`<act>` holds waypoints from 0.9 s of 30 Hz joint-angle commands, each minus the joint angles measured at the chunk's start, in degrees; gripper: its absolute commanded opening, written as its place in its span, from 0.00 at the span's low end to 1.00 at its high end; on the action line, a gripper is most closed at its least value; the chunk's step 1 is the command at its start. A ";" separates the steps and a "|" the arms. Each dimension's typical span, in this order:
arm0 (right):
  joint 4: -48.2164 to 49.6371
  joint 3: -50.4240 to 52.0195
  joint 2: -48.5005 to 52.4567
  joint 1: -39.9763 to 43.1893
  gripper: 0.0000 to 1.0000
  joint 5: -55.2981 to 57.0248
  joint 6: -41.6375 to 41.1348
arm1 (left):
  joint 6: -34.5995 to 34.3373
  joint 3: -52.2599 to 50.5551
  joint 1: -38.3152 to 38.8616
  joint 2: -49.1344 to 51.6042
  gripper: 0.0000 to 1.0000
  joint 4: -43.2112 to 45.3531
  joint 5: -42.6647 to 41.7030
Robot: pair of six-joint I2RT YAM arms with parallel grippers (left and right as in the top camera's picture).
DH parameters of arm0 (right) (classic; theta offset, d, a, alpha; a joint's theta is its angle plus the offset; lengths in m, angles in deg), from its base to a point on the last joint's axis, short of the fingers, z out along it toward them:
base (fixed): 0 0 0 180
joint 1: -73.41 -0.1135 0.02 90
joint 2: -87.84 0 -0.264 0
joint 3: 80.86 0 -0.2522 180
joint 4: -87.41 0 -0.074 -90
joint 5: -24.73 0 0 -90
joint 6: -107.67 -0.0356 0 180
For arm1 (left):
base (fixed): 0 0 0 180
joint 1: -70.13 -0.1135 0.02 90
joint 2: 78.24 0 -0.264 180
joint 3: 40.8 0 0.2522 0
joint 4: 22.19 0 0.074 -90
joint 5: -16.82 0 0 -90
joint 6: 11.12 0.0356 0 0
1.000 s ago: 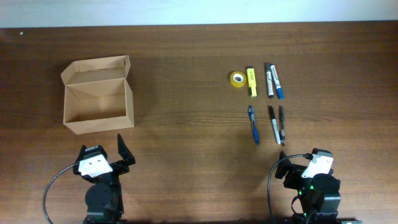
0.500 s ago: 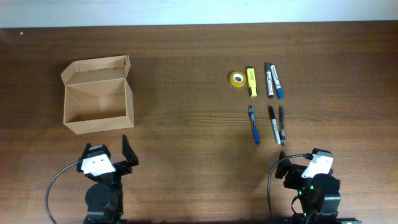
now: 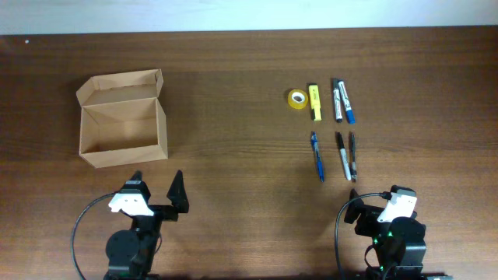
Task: Pack container
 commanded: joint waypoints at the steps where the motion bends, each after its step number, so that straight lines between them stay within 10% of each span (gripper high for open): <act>1: 0.00 0.44 -0.66 0.42 0.99 -0.31 -0.50 | -5.53 4.66 -0.20 0.68 1.00 -3.85 -2.67; 8: -0.02 0.44 -0.66 0.42 0.99 -0.31 -0.50 | -4.55 27.82 -0.20 14.86 1.00 -22.49 6.60; 20: 0.00 0.44 -0.66 0.42 0.99 -0.33 -0.50 | 7.63 84.67 -0.20 68.08 1.00 -61.44 5.29; 27: -0.02 0.44 -0.66 0.42 0.99 -0.31 -0.50 | 7.65 94.33 -0.20 85.55 1.00 -66.62 4.04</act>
